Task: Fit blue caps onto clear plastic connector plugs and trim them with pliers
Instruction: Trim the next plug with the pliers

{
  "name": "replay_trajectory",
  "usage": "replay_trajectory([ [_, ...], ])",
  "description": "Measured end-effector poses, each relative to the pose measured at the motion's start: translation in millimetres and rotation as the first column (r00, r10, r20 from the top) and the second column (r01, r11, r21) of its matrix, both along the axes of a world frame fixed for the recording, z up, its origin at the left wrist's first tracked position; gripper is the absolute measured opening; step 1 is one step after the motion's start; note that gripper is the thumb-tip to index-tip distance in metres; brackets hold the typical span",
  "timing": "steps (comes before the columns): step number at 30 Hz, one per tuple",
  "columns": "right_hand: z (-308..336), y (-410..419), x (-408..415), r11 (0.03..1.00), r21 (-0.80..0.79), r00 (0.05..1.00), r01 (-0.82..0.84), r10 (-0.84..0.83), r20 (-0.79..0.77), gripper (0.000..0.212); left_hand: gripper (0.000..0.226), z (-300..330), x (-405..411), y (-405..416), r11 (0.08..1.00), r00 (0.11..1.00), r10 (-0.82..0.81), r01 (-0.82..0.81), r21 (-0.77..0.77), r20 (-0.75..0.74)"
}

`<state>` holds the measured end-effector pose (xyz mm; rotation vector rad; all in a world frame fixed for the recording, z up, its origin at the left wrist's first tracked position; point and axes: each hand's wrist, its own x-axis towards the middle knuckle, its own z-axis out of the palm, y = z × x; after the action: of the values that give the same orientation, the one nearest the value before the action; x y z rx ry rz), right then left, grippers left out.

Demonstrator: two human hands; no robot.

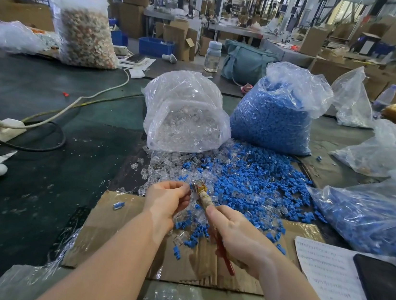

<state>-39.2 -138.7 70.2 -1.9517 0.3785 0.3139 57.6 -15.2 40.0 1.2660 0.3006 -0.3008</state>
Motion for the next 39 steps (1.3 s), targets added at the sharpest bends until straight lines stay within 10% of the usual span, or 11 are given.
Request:
replay_trajectory([
  [39, 1.8, -10.7, -2.1, 0.997, 0.039, 0.998, -0.068, 0.068, -0.006, 0.018, 0.005, 8.7, -5.8, 0.0, 0.994, 0.996, 0.002, -0.011, 0.112, 0.086],
])
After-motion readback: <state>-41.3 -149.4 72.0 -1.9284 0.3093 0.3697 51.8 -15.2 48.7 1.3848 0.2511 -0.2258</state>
